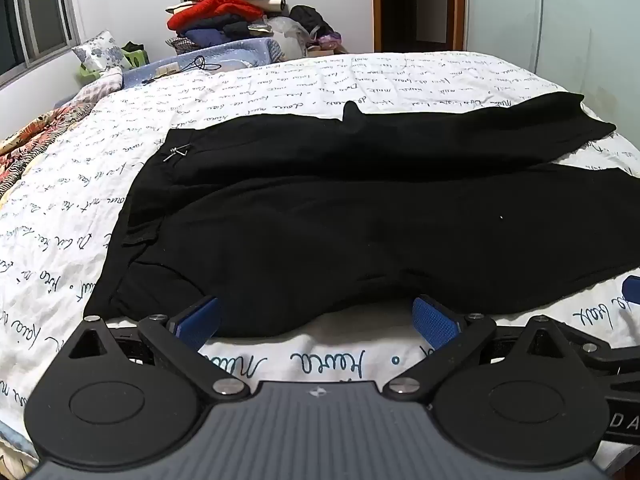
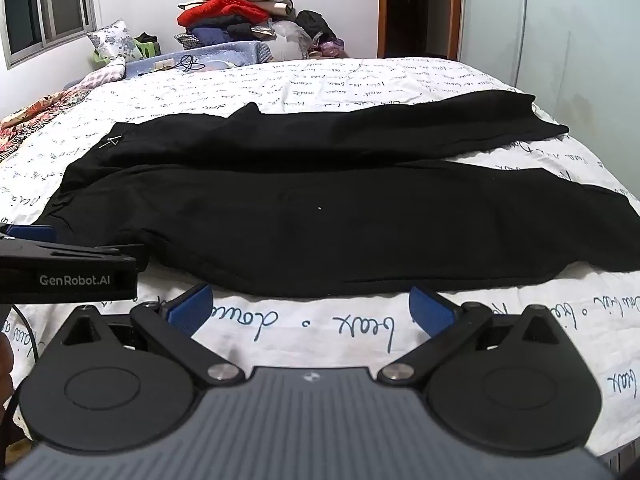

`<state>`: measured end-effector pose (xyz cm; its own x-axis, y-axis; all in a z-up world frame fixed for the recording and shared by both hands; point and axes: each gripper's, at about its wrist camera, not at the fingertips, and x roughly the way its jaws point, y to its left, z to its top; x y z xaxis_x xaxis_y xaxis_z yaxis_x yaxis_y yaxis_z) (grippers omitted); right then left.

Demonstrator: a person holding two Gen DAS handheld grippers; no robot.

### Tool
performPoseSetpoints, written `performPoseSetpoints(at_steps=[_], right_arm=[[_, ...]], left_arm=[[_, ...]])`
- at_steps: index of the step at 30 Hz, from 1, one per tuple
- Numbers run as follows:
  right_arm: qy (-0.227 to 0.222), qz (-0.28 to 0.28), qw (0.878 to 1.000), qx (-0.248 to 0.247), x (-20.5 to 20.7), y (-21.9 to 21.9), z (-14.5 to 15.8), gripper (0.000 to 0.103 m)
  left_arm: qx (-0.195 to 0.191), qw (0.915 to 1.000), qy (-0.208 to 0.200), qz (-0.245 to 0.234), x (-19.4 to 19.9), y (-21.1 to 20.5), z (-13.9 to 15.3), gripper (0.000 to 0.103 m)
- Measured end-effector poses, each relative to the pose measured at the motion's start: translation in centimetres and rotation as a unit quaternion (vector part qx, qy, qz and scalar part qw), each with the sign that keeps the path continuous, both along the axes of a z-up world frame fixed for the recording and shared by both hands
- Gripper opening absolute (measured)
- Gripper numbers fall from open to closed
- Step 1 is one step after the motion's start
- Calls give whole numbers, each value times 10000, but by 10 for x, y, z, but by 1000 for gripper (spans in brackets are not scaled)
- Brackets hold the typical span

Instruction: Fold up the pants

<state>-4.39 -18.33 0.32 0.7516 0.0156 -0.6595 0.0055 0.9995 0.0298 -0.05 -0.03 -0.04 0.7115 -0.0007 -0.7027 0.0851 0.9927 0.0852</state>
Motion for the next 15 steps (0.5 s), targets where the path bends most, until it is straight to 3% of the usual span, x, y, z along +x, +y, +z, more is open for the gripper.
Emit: performPoseSetpoints(at_steps=[15], right_arm=[[53, -21, 10000, 16, -2, -4, -2, 103]], left_arm=[[17, 9999, 61, -84, -6, -4, -6, 103]])
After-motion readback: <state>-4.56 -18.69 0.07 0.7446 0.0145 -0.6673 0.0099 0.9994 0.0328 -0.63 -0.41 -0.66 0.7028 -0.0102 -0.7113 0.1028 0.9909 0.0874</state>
